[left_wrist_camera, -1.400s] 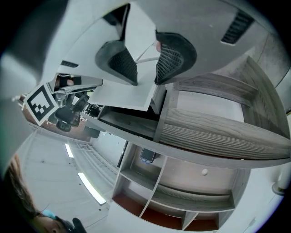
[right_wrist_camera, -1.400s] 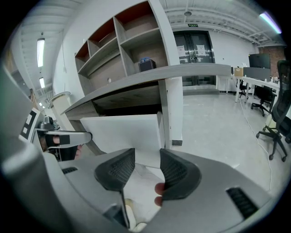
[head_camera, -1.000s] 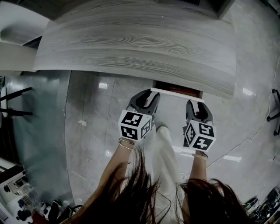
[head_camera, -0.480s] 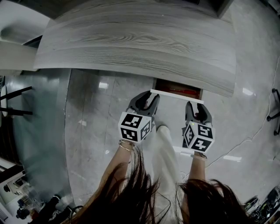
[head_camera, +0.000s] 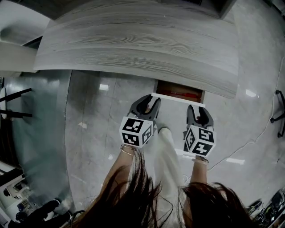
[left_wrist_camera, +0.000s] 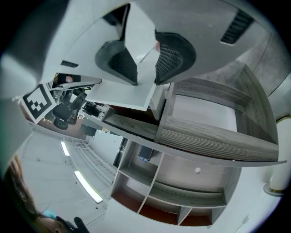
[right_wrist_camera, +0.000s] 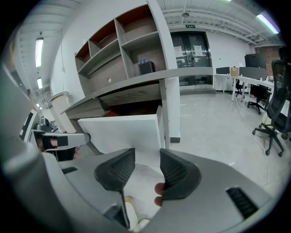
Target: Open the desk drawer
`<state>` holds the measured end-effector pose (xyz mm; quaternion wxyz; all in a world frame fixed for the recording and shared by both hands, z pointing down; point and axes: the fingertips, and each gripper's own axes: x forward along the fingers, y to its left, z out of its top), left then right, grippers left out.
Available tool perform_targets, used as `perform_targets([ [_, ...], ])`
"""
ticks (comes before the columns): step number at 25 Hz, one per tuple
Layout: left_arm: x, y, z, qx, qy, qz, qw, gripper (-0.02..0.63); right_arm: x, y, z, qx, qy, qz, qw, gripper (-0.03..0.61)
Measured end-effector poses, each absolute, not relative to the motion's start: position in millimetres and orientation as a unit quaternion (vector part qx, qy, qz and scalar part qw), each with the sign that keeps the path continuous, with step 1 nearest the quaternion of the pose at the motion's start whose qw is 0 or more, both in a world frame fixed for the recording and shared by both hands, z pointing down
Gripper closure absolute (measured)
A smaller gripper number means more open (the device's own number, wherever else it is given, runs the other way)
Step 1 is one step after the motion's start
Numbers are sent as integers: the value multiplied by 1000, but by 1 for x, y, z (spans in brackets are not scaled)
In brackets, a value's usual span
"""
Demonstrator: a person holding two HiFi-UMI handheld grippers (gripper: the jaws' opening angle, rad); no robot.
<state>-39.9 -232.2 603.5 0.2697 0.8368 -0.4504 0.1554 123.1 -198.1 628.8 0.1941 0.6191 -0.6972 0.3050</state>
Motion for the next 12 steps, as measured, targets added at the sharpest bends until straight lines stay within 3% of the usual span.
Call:
perform_targets([
  [12, -42, -221, 605, 834, -450, 156, 277, 495, 122, -188, 630, 619, -694, 309, 202, 399],
])
